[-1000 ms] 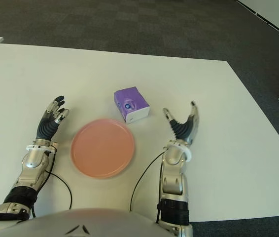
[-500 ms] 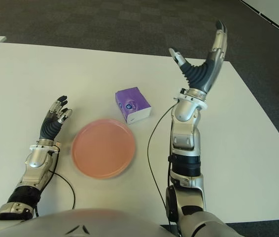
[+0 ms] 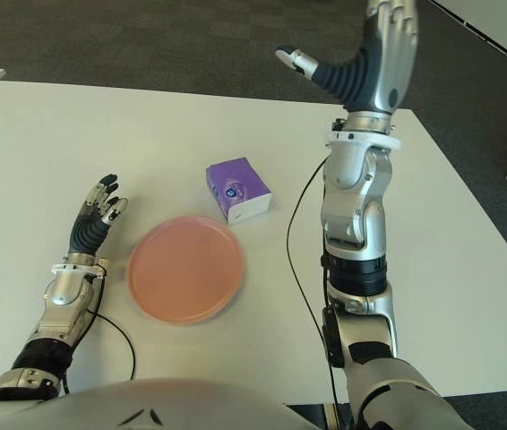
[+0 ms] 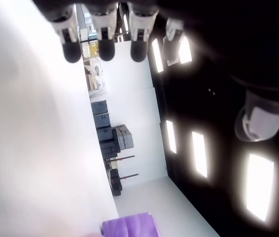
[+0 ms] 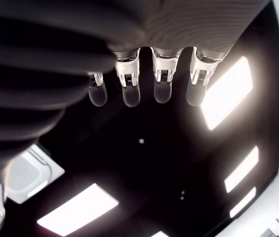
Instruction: Put the tissue paper into the plate.
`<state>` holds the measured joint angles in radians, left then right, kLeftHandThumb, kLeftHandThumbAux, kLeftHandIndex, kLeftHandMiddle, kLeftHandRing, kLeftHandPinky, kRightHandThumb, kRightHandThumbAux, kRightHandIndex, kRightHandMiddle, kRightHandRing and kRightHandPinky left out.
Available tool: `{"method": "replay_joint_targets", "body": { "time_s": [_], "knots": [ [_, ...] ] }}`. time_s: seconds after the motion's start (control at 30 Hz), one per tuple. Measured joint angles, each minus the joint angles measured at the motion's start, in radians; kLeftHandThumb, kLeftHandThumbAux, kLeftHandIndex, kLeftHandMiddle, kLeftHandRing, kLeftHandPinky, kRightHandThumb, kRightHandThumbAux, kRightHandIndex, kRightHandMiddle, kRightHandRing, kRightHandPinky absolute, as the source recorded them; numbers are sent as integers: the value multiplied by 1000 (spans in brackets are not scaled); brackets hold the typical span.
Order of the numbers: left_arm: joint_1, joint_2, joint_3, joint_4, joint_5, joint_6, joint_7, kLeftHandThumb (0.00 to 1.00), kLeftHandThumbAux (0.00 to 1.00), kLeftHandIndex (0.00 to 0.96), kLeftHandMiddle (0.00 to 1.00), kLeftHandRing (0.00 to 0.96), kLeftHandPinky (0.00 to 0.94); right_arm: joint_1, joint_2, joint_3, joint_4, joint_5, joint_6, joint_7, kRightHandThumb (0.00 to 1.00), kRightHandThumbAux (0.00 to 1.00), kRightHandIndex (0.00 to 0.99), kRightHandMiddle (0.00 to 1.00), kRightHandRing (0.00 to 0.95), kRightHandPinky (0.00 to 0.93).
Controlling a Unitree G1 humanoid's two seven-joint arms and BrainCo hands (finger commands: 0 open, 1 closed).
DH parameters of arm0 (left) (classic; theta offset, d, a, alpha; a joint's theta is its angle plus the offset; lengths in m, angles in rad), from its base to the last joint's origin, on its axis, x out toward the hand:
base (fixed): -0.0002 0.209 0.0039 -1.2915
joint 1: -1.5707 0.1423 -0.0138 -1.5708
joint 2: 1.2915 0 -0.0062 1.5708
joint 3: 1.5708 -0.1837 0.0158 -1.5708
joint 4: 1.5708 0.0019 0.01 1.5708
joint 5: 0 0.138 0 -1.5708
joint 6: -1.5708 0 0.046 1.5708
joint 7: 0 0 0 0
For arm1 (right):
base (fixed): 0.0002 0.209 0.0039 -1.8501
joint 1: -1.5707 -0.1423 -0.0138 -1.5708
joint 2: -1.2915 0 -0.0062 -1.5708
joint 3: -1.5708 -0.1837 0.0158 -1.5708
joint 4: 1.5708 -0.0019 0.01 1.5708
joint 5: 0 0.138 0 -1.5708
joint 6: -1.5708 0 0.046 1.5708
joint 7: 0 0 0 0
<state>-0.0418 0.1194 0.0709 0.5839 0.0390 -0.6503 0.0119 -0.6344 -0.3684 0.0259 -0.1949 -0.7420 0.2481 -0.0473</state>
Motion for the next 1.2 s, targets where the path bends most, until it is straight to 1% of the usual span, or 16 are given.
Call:
{"method": "replay_joint_targets", "body": {
  "time_s": [0.07, 0.17, 0.23, 0.37, 0.47, 0.67, 0.8, 0.87, 1.0, 1.1, 1.2],
  "knots": [
    [0, -1, 0, -2, 0, 1, 4, 0, 449, 0, 0, 0, 0, -24, -11, 21, 47, 3, 0, 40, 206, 492, 0, 0, 0, 19],
    [3, -1, 1, -7, -1, 2, 8, 0, 450, 0, 0, 0, 0, -78, -32, 62, 163, 17, -43, 88, 291, 483, 0, 0, 0, 6],
    [4, -1, 0, -11, -1, 2, 8, 0, 450, 0, 0, 0, 0, -113, -54, 90, 243, 31, -89, 127, 348, 469, 0, 0, 0, 2],
    [5, -1, 0, -18, -1, 2, 8, 0, 450, 0, 0, 0, 0, -184, -90, 152, 410, 41, -207, 179, 372, 433, 0, 0, 0, 0],
    [8, 0, 0, -25, -1, 2, 8, 0, 450, 0, 0, 0, 0, -223, -101, 197, 526, 38, -292, 184, 381, 400, 0, 0, 0, 0],
    [10, -2, -2, -31, 0, 0, 11, 0, 454, 0, 0, 0, 0, -279, -123, 309, 763, 19, -503, 180, 383, 378, 0, 0, 0, 0],
    [12, -2, -3, -32, 0, -3, 11, 0, 459, 0, 0, 0, 0, -290, -124, 378, 922, -12, -637, 114, 366, 359, 0, 0, 0, 0],
    [14, -3, -4, -32, 0, -3, 11, 0, 462, 0, 0, 0, 0, -292, -124, 408, 995, -22, -697, 96, 359, 354, 0, 0, 0, 0],
    [22, 0, -3, -37, 1, -3, 12, 0, 463, 0, 0, 0, 0, -313, -123, 464, 1117, -46, -770, 90, 345, 345, 0, 0, 0, 0],
    [25, 1, -3, -40, 2, -2, 12, 0, 461, 0, 0, 0, 0, -337, -124, 497, 1189, -61, -802, 91, 342, 346, 0, 0, 0, 0],
    [27, 1, -3, -44, 2, 1, 12, 0, 459, 0, 0, 0, 0, -358, -125, 520, 1231, -71, -821, 106, 339, 347, 0, 0, 0, 0]
  ]
}}
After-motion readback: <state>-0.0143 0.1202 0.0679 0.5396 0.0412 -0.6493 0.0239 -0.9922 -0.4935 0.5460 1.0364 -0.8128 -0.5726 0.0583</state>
